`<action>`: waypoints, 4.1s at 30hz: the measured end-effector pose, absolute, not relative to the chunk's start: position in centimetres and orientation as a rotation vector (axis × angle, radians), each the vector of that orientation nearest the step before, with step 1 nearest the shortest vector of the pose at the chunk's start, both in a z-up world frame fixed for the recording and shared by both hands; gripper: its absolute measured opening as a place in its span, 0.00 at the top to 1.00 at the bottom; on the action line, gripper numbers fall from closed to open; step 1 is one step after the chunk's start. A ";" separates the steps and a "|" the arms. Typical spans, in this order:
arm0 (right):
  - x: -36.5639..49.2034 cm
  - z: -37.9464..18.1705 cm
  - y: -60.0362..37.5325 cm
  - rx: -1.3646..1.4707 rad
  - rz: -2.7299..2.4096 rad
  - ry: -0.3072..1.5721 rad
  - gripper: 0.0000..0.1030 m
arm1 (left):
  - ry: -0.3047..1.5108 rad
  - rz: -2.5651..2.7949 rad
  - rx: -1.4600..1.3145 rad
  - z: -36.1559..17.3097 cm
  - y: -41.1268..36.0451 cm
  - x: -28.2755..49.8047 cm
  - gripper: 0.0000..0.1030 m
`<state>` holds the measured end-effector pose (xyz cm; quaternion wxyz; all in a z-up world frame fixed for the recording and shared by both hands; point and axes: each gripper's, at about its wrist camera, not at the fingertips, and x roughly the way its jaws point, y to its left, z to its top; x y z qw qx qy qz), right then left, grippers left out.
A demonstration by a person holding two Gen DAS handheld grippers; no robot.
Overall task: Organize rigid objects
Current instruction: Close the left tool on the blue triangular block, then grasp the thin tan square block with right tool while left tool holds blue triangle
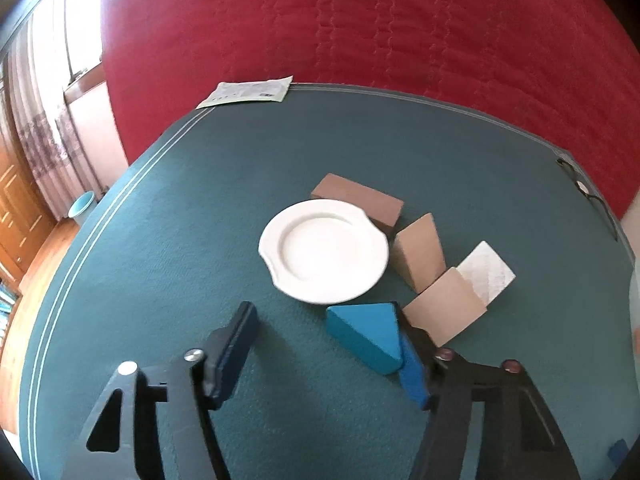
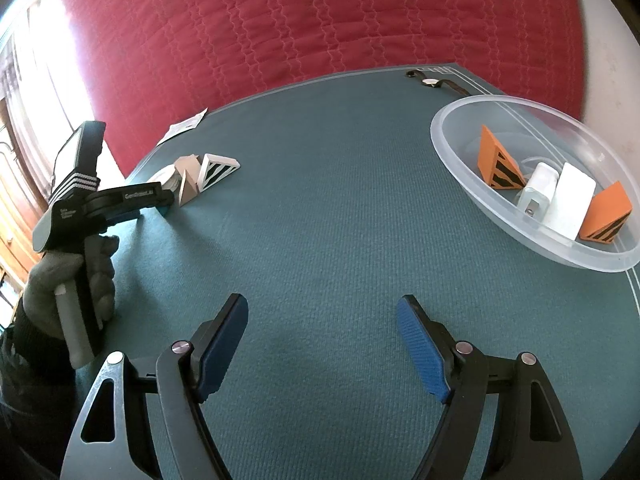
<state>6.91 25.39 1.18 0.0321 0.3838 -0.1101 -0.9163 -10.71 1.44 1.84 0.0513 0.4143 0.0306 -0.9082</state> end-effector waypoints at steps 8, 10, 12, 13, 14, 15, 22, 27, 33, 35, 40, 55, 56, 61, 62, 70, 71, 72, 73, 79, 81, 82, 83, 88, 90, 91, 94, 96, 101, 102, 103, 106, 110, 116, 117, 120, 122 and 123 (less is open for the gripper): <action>6.8 1.2 25.1 1.176 -2.824 -0.324 0.24 | 0.101 -2.826 1.257 1.9 1.4 -10.4 0.72; 6.8 1.1 25.0 1.177 -2.825 -0.319 0.24 | 0.116 -2.831 1.258 2.0 1.2 -10.1 0.72; 6.7 1.1 25.0 1.177 -2.825 -0.317 0.24 | 0.123 -2.834 1.258 2.1 1.0 -9.9 0.72; 6.7 1.1 25.0 1.178 -2.825 -0.317 0.24 | 0.123 -2.836 1.258 2.1 1.0 -9.8 0.72; 6.6 1.1 25.0 1.178 -2.825 -0.318 0.24 | 0.123 -2.838 1.257 2.2 1.0 -9.7 0.72; 6.7 1.1 25.0 1.177 -2.826 -0.318 0.24 | 0.119 -2.843 1.255 2.3 1.0 -9.4 0.72; 6.3 1.1 25.3 1.189 -2.822 -0.330 0.25 | 0.044 -2.868 1.237 2.5 0.4 -7.3 0.72; 4.9 1.5 25.4 1.212 -2.766 -0.440 0.24 | 0.020 -2.868 1.237 2.4 -0.5 -6.4 0.72; 2.4 3.1 22.4 1.152 -2.730 -0.390 0.25 | 0.007 -2.887 1.231 2.4 -1.4 -5.6 0.72; 1.5 3.5 20.8 1.124 -2.719 -0.348 0.25 | 0.013 -2.896 1.231 2.4 -1.6 -5.4 0.72; -1.3 3.7 16.6 1.099 -2.661 -0.282 0.28 | 0.027 -2.936 1.228 2.7 -1.7 -4.8 0.72; -7.9 3.1 9.6 1.024 -2.623 0.006 0.53 | 0.091 -2.959 1.243 2.6 -2.8 -4.1 0.72; -8.2 3.0 9.3 1.014 -2.624 0.031 0.54 | 0.091 -2.960 1.246 2.6 -2.8 -4.1 0.72; -9.7 2.2 8.9 1.041 -2.601 0.062 0.60 | 0.094 -2.957 1.260 2.4 -2.7 -4.2 0.72; -10.1 1.9 9.1 1.064 -2.583 0.047 0.64 | 0.095 -2.956 1.262 2.3 -2.8 -4.2 0.72; -11.2 1.4 8.8 1.117 -2.530 0.039 0.74 | 0.099 -2.946 1.279 2.0 -2.8 -4.1 0.72; -11.1 1.4 8.8 1.119 -2.526 0.044 0.75 | 0.101 -2.944 1.280 2.0 -2.7 -4.1 0.72; -11.0 1.4 8.8 1.120 -2.523 0.051 0.75 | 0.104 -2.943 1.279 2.0 -2.8 -4.1 0.72; -10.8 1.4 8.7 1.120 -2.521 0.058 0.76 | 0.107 -2.942 1.279 2.0 -2.8 -4.0 0.72; -9.2 1.4 8.5 1.139 -2.513 0.061 0.76 | 0.112 -2.939 1.284 2.0 -2.9 -4.1 0.72; -8.7 1.4 8.6 1.143 -2.505 0.051 0.76 | 0.112 -2.939 1.283 2.0 -2.9 -4.1 0.72; -8.5 1.4 8.6 1.145 -2.501 0.048 0.76 | 0.112 -2.938 1.283 2.0 -2.9 -4.1 0.72; -8.3 1.4 8.6 1.146 -2.498 0.045 0.76 | 0.113 -2.938 1.283 2.0 -2.8 -4.1 0.72; -7.1 1.3 8.9 1.127 -2.517 0.091 0.76 | 0.115 -2.940 1.279 2.0 -2.8 -4.0 0.72; -6.6 1.2 9.0 1.126 -2.520 0.115 0.76 | 0.115 -2.941 1.282 2.0 -2.7 -4.1 0.72; -6.5 1.2 9.1 1.125 -2.526 0.127 0.76 | 0.114 -2.942 1.282 2.0 -2.7 -4.1 0.72; -6.2 1.1 9.3 1.119 -2.543 0.151 0.76 | 0.114 -2.942 1.279 2.1 -2.6 -4.0 0.72; -6.6 1.1 9.8 1.130 -2.568 0.141 0.76 | 0.115 -2.941 1.278 2.1 -2.6 -4.0 0.72; -7.4 1.4 11.2 1.178 -2.588 0.013 0.76 | 0.117 -2.944 1.277 2.1 -2.7 -4.0 0.72; -7.3 1.4 11.2 1.184 -2.574 -0.007 0.76 | 0.121 -2.944 1.276 2.1 -2.7 -4.0 0.72; -7.0 1.5 11.2 1.186 -2.561 -0.024 0.76 | 0.123 -2.944 1.277 2.1 -2.8 -4.0 0.72; -6.3 1.6 10.7 1.179 -2.537 -0.035 0.76 | 0.126 -2.945 1.280 2.1 -2.8 -4.0 0.72; -6.8 1.3 10.2 1.209 -2.477 -0.109 0.76 | 0.129 -2.944 1.276 2.2 -2.9 -3.9 0.72; -8.5 1.2 9.5 1.214 -2.480 -0.181 0.76 | 0.145 -2.937 1.280 2.2 -3.2 -3.9 0.72; -8.8 1.2 9.3 1.208 -2.486 -0.181 0.75 | 0.144 -2.937 1.280 2.1 -3.2 -3.9 0.72; -9.7 1.2 8.7 1.198 -2.500 -0.167 0.72 | 0.146 -2.936 1.279 2.1 -3.2 -4.0 0.72; -10.1 1.3 8.1 1.191 -2.504 -0.145 0.64 | 0.148 -2.933 1.282 2.1 -3.2 -4.0 0.72; -10.2 1.3 7.8 1.188 -2.505 -0.130 0.62 | 0.149 -2.931 1.284 2.0 -3.1 -4.0 0.72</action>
